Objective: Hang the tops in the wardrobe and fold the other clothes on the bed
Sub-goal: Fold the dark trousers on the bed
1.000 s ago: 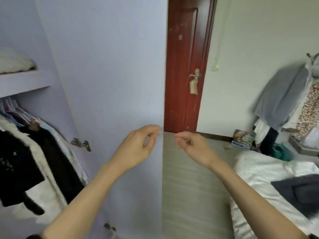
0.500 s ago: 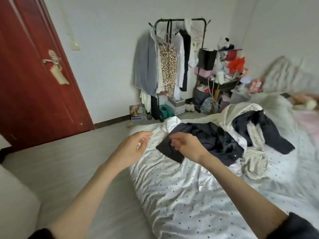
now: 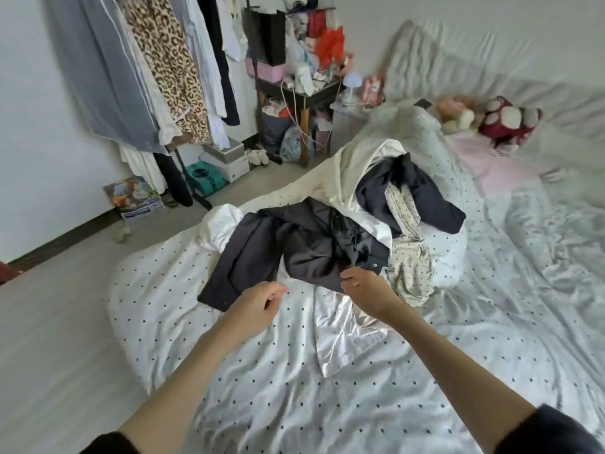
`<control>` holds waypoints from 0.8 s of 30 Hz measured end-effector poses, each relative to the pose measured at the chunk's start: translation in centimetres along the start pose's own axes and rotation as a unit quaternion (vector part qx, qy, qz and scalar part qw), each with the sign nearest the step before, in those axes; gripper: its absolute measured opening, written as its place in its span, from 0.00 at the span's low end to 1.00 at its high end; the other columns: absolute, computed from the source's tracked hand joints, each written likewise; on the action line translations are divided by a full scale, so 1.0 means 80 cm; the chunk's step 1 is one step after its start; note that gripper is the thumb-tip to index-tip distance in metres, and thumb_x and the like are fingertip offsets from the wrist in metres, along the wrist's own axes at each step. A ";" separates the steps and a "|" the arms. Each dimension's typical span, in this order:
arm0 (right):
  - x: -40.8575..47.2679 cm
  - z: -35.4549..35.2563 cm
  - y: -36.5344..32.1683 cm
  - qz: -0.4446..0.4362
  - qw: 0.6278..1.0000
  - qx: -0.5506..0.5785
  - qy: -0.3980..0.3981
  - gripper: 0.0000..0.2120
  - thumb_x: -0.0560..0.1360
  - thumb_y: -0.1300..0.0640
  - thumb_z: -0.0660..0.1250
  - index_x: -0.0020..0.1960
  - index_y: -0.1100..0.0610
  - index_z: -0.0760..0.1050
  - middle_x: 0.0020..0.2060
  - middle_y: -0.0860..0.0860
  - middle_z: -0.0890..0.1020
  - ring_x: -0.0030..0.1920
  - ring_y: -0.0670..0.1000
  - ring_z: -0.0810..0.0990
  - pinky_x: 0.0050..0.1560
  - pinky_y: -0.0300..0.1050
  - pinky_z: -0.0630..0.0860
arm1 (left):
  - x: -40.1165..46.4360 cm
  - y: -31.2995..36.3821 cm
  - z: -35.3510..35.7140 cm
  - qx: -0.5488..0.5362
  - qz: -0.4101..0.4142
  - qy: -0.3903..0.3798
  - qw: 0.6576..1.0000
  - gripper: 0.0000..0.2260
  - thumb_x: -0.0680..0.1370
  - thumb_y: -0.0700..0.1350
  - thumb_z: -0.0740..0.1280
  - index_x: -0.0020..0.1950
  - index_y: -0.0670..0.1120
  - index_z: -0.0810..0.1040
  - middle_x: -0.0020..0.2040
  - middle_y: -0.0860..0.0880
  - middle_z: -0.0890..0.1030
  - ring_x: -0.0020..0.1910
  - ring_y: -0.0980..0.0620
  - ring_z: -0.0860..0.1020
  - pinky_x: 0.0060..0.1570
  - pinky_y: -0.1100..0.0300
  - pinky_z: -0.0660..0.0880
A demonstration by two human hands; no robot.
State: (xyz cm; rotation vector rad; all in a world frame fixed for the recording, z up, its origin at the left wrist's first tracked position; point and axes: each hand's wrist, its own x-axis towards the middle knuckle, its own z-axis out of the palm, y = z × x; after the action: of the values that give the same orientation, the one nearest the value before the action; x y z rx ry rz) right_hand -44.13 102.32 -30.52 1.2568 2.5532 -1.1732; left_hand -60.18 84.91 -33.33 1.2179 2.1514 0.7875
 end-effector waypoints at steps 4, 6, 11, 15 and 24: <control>0.079 0.010 0.022 0.077 0.996 0.031 0.019 0.18 0.78 0.56 0.57 0.68 0.55 0.69 0.57 0.55 0.79 0.58 0.56 0.75 0.55 0.45 0.72 | 0.094 -0.040 0.004 0.036 0.015 -0.067 0.997 0.13 0.80 0.41 0.59 0.64 0.46 0.74 0.60 0.54 0.75 0.53 0.60 0.74 0.52 0.77 0.63; 0.128 0.013 0.036 0.119 0.992 0.038 0.030 0.16 0.78 0.56 0.58 0.65 0.55 0.70 0.55 0.56 0.79 0.56 0.57 0.75 0.53 0.45 0.70 | 0.148 -0.055 0.005 0.052 0.022 -0.102 0.993 0.14 0.81 0.40 0.59 0.66 0.46 0.73 0.61 0.53 0.74 0.56 0.59 0.73 0.55 0.75 0.63; 0.229 0.025 0.072 0.193 0.978 0.053 0.062 0.17 0.79 0.51 0.59 0.62 0.61 0.69 0.56 0.58 0.77 0.55 0.57 0.75 0.55 0.48 0.71 | 0.255 -0.072 0.011 0.063 0.044 -0.148 0.986 0.15 0.81 0.42 0.58 0.67 0.48 0.71 0.61 0.56 0.73 0.51 0.60 0.72 0.55 0.70 0.66; 0.271 0.034 0.089 0.209 0.977 0.026 0.033 0.31 0.78 0.46 0.60 0.76 0.56 0.55 0.73 0.53 0.64 0.71 0.56 0.64 0.68 0.53 0.64 | 0.297 -0.078 0.024 0.059 0.068 -0.171 0.981 0.15 0.81 0.41 0.58 0.67 0.47 0.72 0.63 0.55 0.72 0.59 0.59 0.72 0.60 0.66 0.67; 0.282 0.043 0.099 0.233 0.966 0.087 0.075 0.11 0.76 0.59 0.64 0.57 0.56 0.78 0.50 0.53 0.82 0.54 0.56 0.78 0.58 0.52 0.73 | 0.351 -0.069 0.046 0.051 0.131 -0.187 0.972 0.17 0.81 0.41 0.59 0.70 0.48 0.69 0.68 0.54 0.69 0.67 0.56 0.67 0.65 0.66 0.63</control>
State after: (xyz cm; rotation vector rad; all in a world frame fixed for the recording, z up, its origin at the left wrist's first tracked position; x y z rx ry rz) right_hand -54.49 117.75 -45.97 1.9160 2.0914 -1.2454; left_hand -73.26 108.07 -44.44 1.5864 1.7635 0.5030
